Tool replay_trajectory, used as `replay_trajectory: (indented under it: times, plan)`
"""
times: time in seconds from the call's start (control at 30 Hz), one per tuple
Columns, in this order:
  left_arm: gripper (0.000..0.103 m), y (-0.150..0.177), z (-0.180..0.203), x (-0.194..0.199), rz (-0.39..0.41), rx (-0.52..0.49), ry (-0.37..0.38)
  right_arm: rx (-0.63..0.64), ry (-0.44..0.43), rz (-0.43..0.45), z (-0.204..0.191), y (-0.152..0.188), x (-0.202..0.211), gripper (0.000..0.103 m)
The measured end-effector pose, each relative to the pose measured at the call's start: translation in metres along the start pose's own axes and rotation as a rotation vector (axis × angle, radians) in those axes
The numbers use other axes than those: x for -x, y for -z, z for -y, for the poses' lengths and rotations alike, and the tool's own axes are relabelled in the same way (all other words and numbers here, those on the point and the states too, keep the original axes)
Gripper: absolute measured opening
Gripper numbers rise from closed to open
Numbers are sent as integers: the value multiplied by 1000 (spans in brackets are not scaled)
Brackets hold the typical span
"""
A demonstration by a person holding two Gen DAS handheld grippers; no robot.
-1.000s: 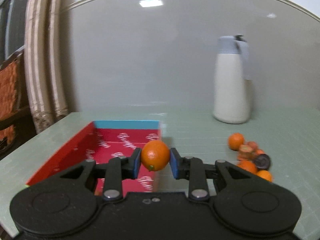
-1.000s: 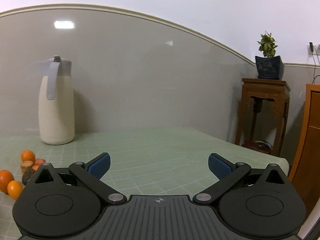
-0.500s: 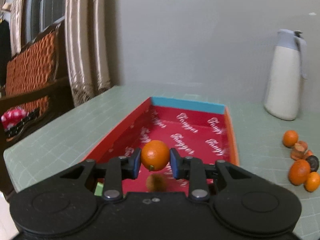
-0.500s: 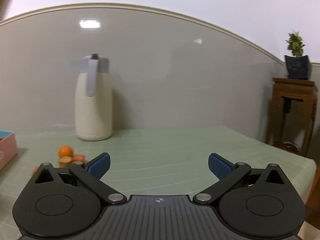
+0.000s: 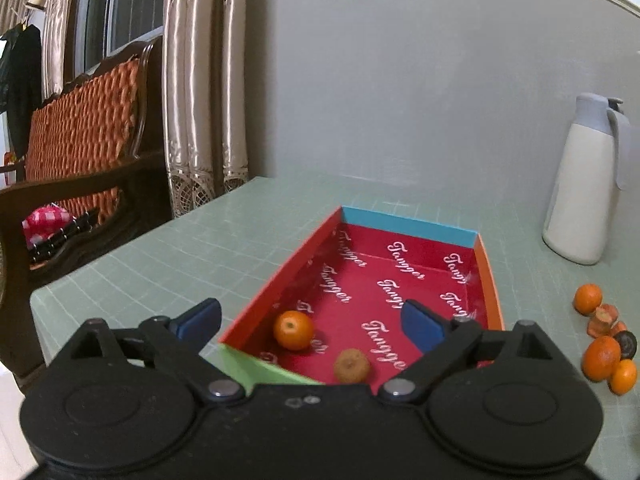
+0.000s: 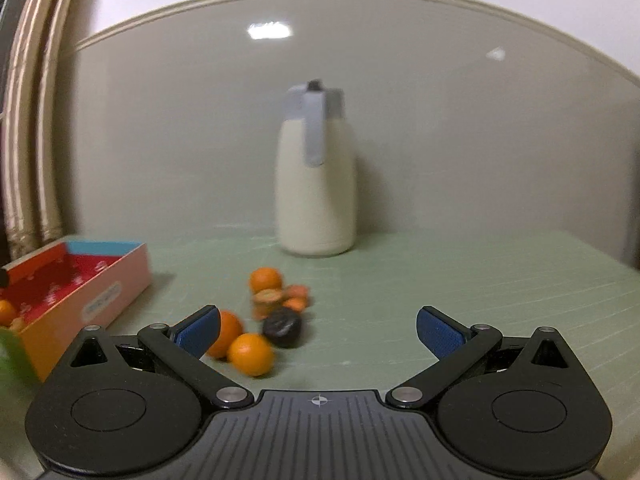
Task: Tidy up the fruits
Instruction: 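Close the right tool on a small orange while the left tool withdraws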
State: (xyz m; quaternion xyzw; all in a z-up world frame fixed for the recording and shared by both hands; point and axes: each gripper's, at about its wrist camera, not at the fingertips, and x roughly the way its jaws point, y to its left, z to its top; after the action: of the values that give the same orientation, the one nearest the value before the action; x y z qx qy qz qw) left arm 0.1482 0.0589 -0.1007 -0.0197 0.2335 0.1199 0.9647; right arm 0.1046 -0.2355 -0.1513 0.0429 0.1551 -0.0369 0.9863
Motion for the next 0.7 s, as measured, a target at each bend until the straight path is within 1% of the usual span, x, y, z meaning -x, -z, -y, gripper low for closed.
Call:
replay_trajectory:
  times: [0.13,0.23,0.27,0.3,0.33,0.4,0.47,0.53,0.57,0.6,0.67,0.7]
  plan:
    - [90,0,-16,10,12,-1,-18,-10,-47,-58,-9,1,-12,103]
    - [91,1,-32,18,22,5,-42,-30,-66,-81,-13,1,-18,102]
    - [91,2,-37,20,25,8,-51,-28,-73,-83,-15,1,-20,92]
    - [91,3,-41,22,28,10,-63,-21,-73,-94,-17,1,-23,73]
    - [91,4,-47,24,30,14,-76,-16,-77,-118,-17,0,-27,68]
    - [92,6,-55,26,31,24,-94,-37,-74,-158,-17,3,-32,66]
    - [92,8,-63,25,22,35,-113,-54,-77,-171,-16,3,-34,60]
    - [92,10,-70,23,10,47,-129,-62,-78,-176,-15,3,-38,60]
    - [92,11,-73,24,4,53,-139,-64,-82,-179,-15,3,-39,57]
    - [92,11,-77,23,-1,60,-148,-59,-83,-186,-16,4,-41,48]
    - [92,10,-84,21,-9,81,-163,-67,-85,-204,-16,5,-43,42]
    - [92,10,-87,21,-10,91,-168,-74,-87,-206,-16,5,-44,42]
